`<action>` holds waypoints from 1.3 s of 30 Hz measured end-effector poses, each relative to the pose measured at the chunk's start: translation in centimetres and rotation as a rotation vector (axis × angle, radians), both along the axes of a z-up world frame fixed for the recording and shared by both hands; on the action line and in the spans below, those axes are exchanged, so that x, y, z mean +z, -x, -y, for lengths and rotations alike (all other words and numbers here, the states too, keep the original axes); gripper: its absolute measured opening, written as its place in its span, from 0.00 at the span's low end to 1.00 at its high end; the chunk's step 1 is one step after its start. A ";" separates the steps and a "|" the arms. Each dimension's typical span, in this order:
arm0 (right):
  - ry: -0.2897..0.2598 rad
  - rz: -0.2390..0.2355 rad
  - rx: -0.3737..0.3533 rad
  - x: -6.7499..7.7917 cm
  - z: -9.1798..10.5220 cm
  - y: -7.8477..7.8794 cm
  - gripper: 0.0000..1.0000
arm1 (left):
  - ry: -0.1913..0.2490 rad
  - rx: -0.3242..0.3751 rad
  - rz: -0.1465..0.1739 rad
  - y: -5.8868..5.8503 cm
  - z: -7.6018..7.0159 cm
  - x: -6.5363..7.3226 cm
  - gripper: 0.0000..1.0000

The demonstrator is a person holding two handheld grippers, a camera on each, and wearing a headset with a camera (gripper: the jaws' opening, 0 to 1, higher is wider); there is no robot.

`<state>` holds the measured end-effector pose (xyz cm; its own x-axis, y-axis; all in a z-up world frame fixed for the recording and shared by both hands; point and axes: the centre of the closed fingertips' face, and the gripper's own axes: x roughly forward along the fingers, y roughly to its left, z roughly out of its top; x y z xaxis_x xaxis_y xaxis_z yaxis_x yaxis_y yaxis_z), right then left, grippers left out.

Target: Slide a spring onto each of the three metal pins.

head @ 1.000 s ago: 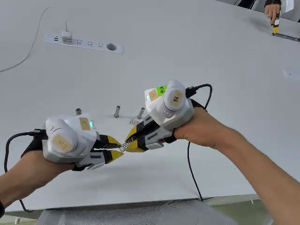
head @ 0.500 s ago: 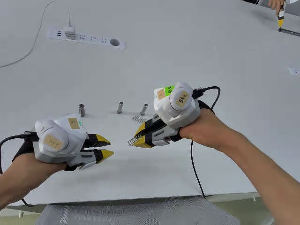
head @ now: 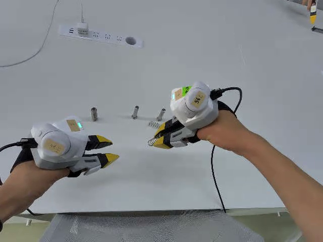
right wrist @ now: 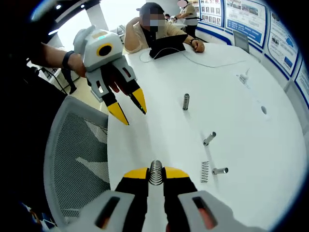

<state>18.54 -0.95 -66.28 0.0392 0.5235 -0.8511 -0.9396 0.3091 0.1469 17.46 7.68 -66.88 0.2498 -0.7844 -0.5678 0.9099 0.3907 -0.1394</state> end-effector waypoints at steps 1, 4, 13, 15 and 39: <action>0.004 0.000 -0.003 -0.1 0.1 -0.3 0.12 | 0.000 0.010 -0.001 -0.2 -0.2 -0.1 0.24; 0.013 0.001 -0.001 -0.3 0.2 -0.8 0.12 | -0.003 0.035 0.001 -0.7 -0.6 -0.2 0.26; 0.035 0.021 0.005 -0.3 0.5 -3.4 0.12 | 0.004 0.094 0.008 -2.0 -1.3 0.0 0.31; 0.040 0.025 0.005 -0.2 0.6 -3.9 0.12 | 0.005 0.105 0.008 -2.2 -1.5 0.0 0.32; 0.079 0.042 0.000 -0.8 -0.1 -7.5 0.12 | 0.008 0.195 0.021 -4.3 -3.5 0.4 0.44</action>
